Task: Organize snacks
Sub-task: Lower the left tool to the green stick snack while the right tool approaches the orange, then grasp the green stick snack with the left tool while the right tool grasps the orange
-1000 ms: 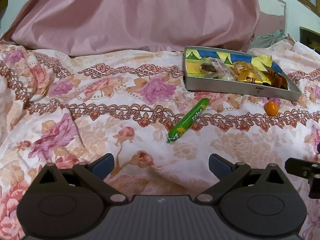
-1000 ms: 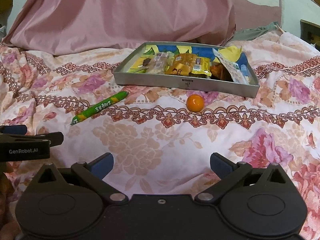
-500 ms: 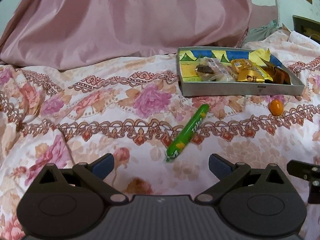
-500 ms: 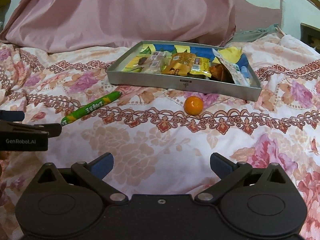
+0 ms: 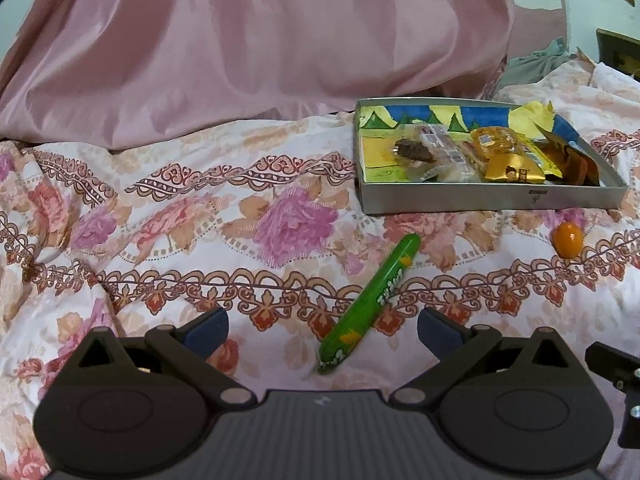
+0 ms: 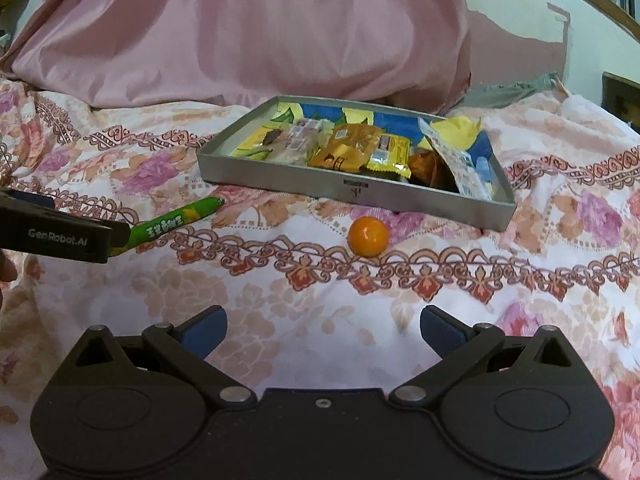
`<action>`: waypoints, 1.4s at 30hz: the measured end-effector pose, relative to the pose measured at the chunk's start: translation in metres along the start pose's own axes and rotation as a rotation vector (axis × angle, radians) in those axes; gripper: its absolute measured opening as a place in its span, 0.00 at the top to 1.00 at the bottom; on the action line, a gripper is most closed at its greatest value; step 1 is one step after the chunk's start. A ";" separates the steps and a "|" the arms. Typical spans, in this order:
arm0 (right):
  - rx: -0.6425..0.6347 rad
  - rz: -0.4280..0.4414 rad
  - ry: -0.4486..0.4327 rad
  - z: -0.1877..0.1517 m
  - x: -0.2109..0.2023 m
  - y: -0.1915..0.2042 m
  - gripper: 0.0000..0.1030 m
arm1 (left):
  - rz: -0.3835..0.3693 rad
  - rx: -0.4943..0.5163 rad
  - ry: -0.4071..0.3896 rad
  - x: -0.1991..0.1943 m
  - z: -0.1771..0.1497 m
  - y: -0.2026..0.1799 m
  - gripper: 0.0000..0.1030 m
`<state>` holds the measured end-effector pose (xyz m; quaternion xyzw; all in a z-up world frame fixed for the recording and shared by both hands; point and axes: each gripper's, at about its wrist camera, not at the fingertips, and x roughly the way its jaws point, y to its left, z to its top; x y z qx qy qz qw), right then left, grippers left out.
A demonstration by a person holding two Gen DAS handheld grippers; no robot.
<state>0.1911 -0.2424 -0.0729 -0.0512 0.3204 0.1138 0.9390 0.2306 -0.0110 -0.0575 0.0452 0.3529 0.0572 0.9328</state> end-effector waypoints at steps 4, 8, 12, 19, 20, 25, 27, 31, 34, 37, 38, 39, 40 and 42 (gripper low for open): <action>-0.053 0.012 -0.022 0.004 0.008 0.001 0.01 | 0.017 -0.001 0.015 0.008 0.000 -0.001 0.01; -0.090 0.015 -0.029 0.006 0.019 -0.002 0.01 | 0.042 0.015 0.018 0.015 0.003 -0.005 0.01; -0.069 0.011 -0.029 0.009 0.028 -0.011 0.01 | 0.051 0.028 0.025 0.023 0.006 -0.010 0.01; -0.018 0.014 -0.015 0.011 0.043 -0.026 0.01 | 0.046 0.083 0.038 0.037 0.008 -0.023 0.01; -0.016 0.017 -0.013 0.011 0.045 -0.027 0.01 | 0.036 0.088 0.037 0.037 0.008 -0.024 0.01; -0.013 0.025 -0.003 0.010 0.058 -0.031 0.01 | -0.022 0.105 0.051 0.043 0.010 -0.027 0.01; -0.004 0.037 -0.005 0.011 0.062 -0.033 0.01 | -0.046 0.117 0.058 0.046 0.010 -0.028 0.00; 0.012 0.056 -0.017 0.014 0.072 -0.037 0.01 | -0.100 0.133 0.077 0.053 0.016 -0.024 0.01; 0.032 0.084 -0.024 0.017 0.080 -0.042 0.01 | -0.122 0.121 0.075 0.057 0.021 -0.019 0.02; 0.057 0.128 -0.044 0.020 0.086 -0.045 0.03 | -0.134 0.103 0.085 0.062 0.024 -0.014 0.10; 0.063 0.136 -0.046 0.022 0.088 -0.046 0.04 | -0.143 0.095 0.093 0.064 0.025 -0.012 0.12; 0.071 0.143 -0.046 0.023 0.091 -0.047 0.06 | -0.150 0.086 0.099 0.066 0.026 -0.011 0.13; 0.082 0.152 -0.043 0.024 0.093 -0.048 0.07 | -0.156 0.077 0.105 0.067 0.026 -0.010 0.15; 0.104 0.170 -0.041 0.025 0.097 -0.049 0.08 | -0.170 0.065 0.118 0.069 0.025 -0.008 0.18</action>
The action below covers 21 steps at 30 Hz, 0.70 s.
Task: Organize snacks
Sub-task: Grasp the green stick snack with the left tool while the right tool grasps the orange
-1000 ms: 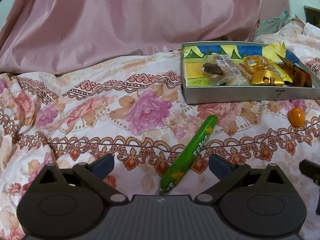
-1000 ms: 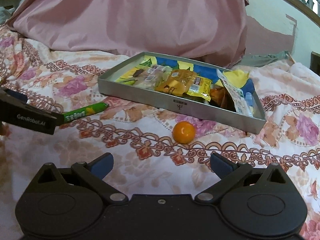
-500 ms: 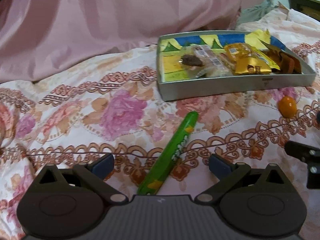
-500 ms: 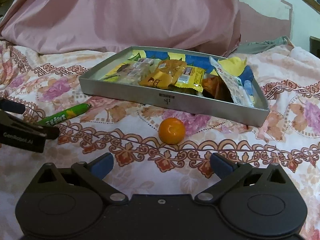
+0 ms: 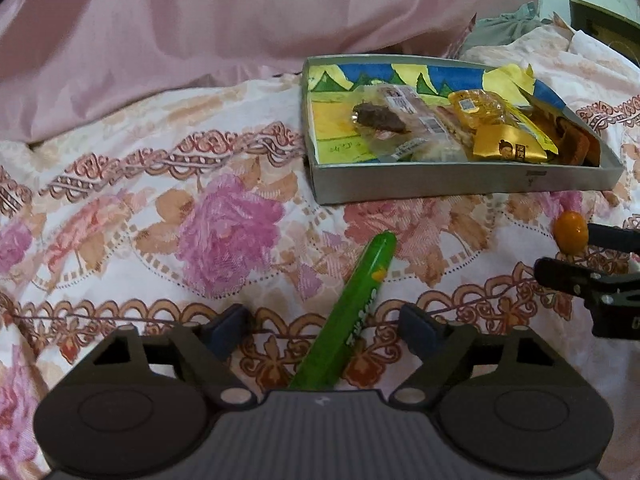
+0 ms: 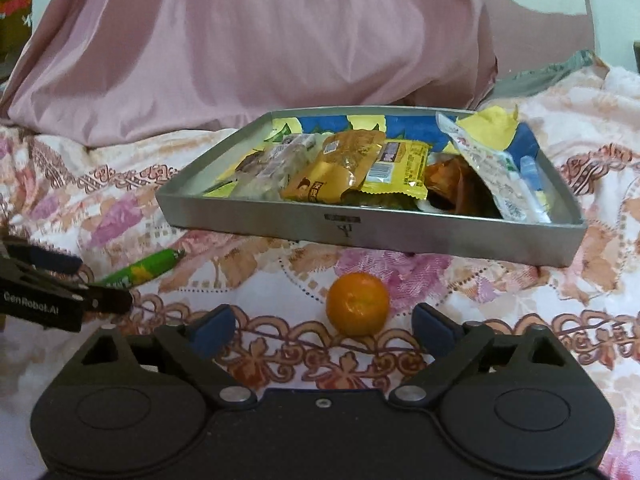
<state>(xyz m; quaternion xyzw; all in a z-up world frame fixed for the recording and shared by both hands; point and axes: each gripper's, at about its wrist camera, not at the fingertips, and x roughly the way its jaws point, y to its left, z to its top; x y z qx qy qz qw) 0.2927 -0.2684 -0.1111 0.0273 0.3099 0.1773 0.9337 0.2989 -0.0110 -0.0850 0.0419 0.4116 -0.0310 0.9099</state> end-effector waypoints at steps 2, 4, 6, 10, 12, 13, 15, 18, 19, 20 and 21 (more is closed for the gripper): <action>0.015 0.010 -0.003 0.001 0.001 -0.002 0.14 | -0.007 -0.012 0.010 0.001 0.000 0.001 0.20; 0.023 0.023 -0.001 0.001 0.001 -0.003 0.19 | -0.011 -0.029 0.020 0.001 0.001 0.001 0.23; 0.030 0.026 -0.001 0.001 0.000 -0.003 0.25 | -0.011 -0.043 0.031 0.000 0.003 0.001 0.28; 0.032 0.018 -0.004 0.000 0.000 -0.001 0.35 | -0.007 -0.061 0.043 -0.005 0.001 -0.004 0.40; 0.037 0.024 -0.003 -0.001 -0.001 -0.002 0.39 | -0.003 -0.059 0.045 -0.007 0.000 -0.007 0.43; 0.035 0.025 -0.001 -0.001 -0.001 -0.001 0.44 | -0.002 -0.061 0.046 -0.008 0.000 -0.007 0.45; 0.038 0.031 0.004 -0.001 -0.001 0.000 0.52 | -0.005 -0.059 0.050 -0.009 0.000 -0.008 0.47; 0.037 0.034 0.010 -0.003 -0.002 0.004 0.58 | -0.017 -0.038 0.053 -0.011 0.000 -0.010 0.51; 0.031 0.037 0.012 -0.003 -0.002 0.006 0.59 | -0.022 -0.030 0.054 -0.011 -0.001 -0.011 0.52; 0.026 0.041 0.013 -0.003 -0.003 0.007 0.60 | -0.024 -0.020 0.055 -0.011 0.000 -0.012 0.53; 0.021 0.047 0.014 -0.004 -0.003 0.009 0.60 | -0.026 -0.009 0.060 -0.010 0.000 -0.014 0.53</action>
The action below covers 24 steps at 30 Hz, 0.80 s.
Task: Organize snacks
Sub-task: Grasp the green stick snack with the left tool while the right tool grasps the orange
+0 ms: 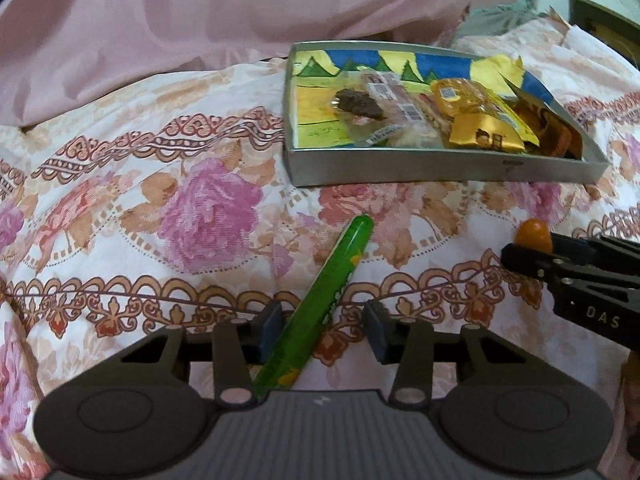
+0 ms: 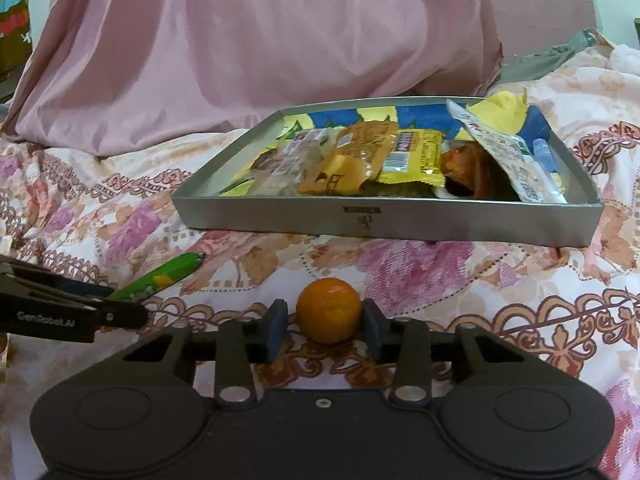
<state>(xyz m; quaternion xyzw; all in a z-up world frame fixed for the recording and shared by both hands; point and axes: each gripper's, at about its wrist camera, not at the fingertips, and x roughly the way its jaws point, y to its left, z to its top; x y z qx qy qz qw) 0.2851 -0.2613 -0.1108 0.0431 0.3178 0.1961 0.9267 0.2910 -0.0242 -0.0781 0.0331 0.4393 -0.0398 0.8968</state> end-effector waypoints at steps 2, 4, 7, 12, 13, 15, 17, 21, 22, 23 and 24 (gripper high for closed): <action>-0.007 0.014 0.003 -0.001 -0.001 0.004 0.60 | -0.009 0.018 0.018 0.003 0.002 -0.001 0.53; -0.016 0.031 0.007 -0.002 -0.001 0.008 0.60 | -0.027 0.021 0.039 0.005 0.005 0.002 0.53; -0.030 0.050 0.013 -0.003 -0.001 0.014 0.63 | -0.058 0.002 0.066 0.006 0.009 0.009 0.53; -0.039 0.072 0.017 -0.004 -0.003 0.020 0.64 | -0.064 0.010 0.091 0.004 0.009 0.006 0.64; -0.041 0.078 0.019 -0.004 -0.003 0.021 0.64 | -0.067 0.003 0.101 0.003 0.009 0.005 0.65; -0.043 0.089 0.022 -0.004 -0.003 0.024 0.65 | -0.063 -0.004 0.114 0.001 0.009 0.003 0.66; -0.047 0.107 0.027 -0.005 -0.004 0.027 0.65 | -0.056 -0.005 0.126 -0.001 0.009 0.000 0.70; -0.075 0.135 0.036 -0.007 -0.007 0.038 0.65 | -0.056 -0.031 0.148 -0.005 0.009 -0.003 0.79; -0.080 0.139 0.038 -0.008 -0.007 0.039 0.65 | -0.056 -0.042 0.153 -0.006 0.009 -0.003 0.81; -0.085 0.143 0.039 -0.008 -0.007 0.041 0.65 | -0.057 -0.055 0.158 -0.006 0.009 -0.003 0.81; -0.089 0.146 0.041 -0.008 -0.007 0.042 0.65 | -0.056 -0.066 0.162 -0.007 0.009 -0.004 0.81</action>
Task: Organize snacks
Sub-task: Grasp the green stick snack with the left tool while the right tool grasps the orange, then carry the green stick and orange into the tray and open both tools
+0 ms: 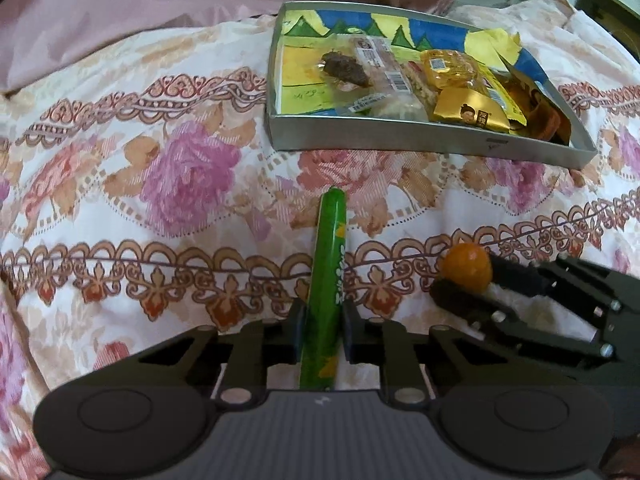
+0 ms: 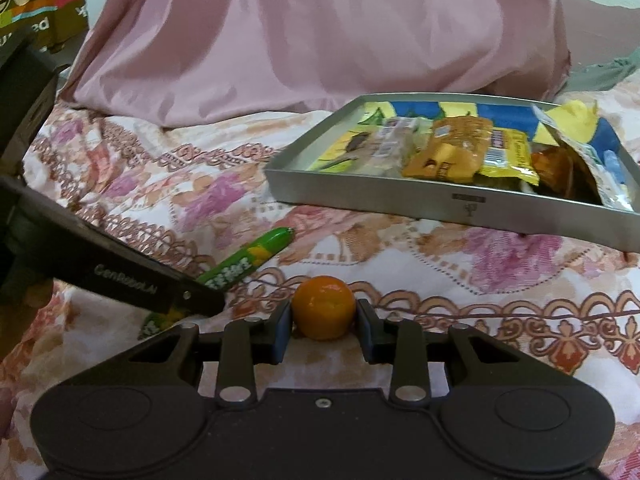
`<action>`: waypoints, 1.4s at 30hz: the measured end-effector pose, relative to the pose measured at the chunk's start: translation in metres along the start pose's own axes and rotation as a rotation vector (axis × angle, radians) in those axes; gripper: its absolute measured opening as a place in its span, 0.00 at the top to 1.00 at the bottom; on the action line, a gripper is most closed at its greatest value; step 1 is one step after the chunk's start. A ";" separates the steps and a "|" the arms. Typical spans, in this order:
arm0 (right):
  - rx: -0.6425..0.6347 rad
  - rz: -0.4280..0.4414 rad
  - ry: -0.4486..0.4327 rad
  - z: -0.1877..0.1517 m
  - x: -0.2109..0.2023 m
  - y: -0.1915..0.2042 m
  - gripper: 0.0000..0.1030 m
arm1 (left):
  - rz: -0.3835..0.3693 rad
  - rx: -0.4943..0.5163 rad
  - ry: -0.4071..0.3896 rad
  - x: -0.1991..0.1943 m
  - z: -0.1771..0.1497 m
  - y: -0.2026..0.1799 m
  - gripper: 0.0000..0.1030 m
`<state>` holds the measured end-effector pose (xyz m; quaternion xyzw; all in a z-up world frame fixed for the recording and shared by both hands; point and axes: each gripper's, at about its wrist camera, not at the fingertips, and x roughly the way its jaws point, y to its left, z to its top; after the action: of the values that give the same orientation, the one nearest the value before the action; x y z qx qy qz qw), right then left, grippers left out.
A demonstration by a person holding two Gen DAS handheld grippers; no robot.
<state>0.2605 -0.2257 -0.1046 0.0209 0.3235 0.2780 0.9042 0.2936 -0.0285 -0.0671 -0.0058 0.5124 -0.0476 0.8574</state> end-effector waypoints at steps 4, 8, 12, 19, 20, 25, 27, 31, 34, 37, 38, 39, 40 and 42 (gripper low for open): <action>-0.012 0.002 0.001 -0.001 0.000 0.003 0.65 | 0.001 -0.035 0.009 -0.003 -0.002 -0.004 0.82; -0.018 -0.002 -0.005 0.001 -0.002 0.004 0.65 | -0.005 -0.109 -0.009 -0.008 -0.005 -0.005 0.83; -0.031 -0.013 -0.019 0.002 -0.006 0.003 0.65 | -0.005 -0.154 -0.069 -0.012 -0.017 -0.007 0.83; -0.055 -0.036 -0.060 0.007 -0.015 0.002 0.65 | -0.013 -0.242 -0.151 -0.023 -0.029 -0.007 0.83; -0.058 -0.040 -0.067 0.008 -0.017 0.002 0.65 | -0.010 -0.243 -0.166 -0.025 -0.029 -0.009 0.83; -0.053 -0.064 -0.114 0.015 -0.024 -0.003 0.65 | -0.015 -0.243 -0.225 -0.034 -0.020 -0.020 0.83; -0.041 -0.075 -0.133 0.019 -0.027 -0.008 0.65 | -0.024 -0.242 -0.245 -0.036 -0.014 -0.024 0.83; -0.021 -0.110 -0.179 0.027 -0.035 -0.020 0.65 | -0.033 -0.235 -0.279 -0.038 0.002 -0.034 0.82; -0.022 -0.151 -0.218 0.035 -0.040 -0.031 0.65 | -0.044 -0.238 -0.298 -0.035 0.017 -0.040 0.82; 0.010 -0.175 -0.245 0.041 -0.044 -0.046 0.65 | -0.059 -0.252 -0.317 -0.032 0.033 -0.046 0.82; 0.020 -0.182 -0.250 0.043 -0.044 -0.050 0.65 | -0.063 -0.254 -0.325 -0.032 0.038 -0.047 0.82; 0.030 -0.190 -0.255 0.045 -0.044 -0.055 0.65 | -0.067 -0.256 -0.334 -0.031 0.044 -0.049 0.82; 0.040 -0.200 -0.260 0.046 -0.043 -0.060 0.65 | -0.071 -0.258 -0.342 -0.029 0.051 -0.051 0.82; 0.060 -0.214 -0.263 0.048 -0.042 -0.068 0.65 | -0.075 -0.251 -0.355 -0.027 0.064 -0.055 0.82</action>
<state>0.2958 -0.2980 -0.0578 0.0495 0.2107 0.1655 0.9622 0.3326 -0.0838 -0.0100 -0.1399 0.3548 -0.0135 0.9243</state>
